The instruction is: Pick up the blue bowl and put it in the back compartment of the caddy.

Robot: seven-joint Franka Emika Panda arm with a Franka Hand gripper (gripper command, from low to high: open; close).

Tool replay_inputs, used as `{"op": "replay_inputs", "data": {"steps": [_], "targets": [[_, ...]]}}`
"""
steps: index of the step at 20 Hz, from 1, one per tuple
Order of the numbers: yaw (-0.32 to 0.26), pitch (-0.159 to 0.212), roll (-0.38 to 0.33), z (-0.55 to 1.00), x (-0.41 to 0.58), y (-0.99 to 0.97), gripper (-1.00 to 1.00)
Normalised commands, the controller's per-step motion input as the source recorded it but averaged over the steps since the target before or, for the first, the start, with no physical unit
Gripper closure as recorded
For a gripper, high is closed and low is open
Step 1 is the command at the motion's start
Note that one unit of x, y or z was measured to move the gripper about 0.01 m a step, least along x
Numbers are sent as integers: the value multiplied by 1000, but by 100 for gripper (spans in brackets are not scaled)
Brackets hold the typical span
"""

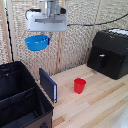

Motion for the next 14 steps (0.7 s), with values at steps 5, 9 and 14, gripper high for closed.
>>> {"op": "replay_inputs", "data": {"steps": [5,9,14], "targets": [[0,1,-46,-5,42,973,100],[0,0,-86,-144,114,933,100],[0,0,-126,-291,223,863,100]]}}
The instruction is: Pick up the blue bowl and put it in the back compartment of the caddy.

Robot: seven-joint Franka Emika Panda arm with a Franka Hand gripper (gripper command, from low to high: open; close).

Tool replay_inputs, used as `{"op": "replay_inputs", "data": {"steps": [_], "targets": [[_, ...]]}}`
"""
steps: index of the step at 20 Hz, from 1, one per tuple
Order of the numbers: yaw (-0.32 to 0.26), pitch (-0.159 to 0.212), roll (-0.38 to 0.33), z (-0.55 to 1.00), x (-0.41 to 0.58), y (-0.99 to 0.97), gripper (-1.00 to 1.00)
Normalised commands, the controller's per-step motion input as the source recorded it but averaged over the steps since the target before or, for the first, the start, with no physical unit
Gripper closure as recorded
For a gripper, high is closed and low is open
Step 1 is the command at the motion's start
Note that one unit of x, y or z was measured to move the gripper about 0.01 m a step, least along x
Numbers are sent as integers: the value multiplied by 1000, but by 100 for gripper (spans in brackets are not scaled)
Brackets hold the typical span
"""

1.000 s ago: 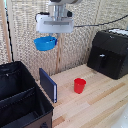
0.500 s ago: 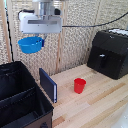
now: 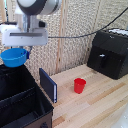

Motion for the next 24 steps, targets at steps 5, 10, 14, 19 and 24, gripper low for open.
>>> {"op": "replay_inputs", "data": {"steps": [5,10,14,19,24], "targets": [[4,-5,-173,-306,368,680,100],[9,-125,-78,281,326,61,-100],[80,-126,-16,751,331,-217,-100],[104,-112,-12,814,319,-242,-100],[34,-133,-21,586,328,-101,-100]]}}
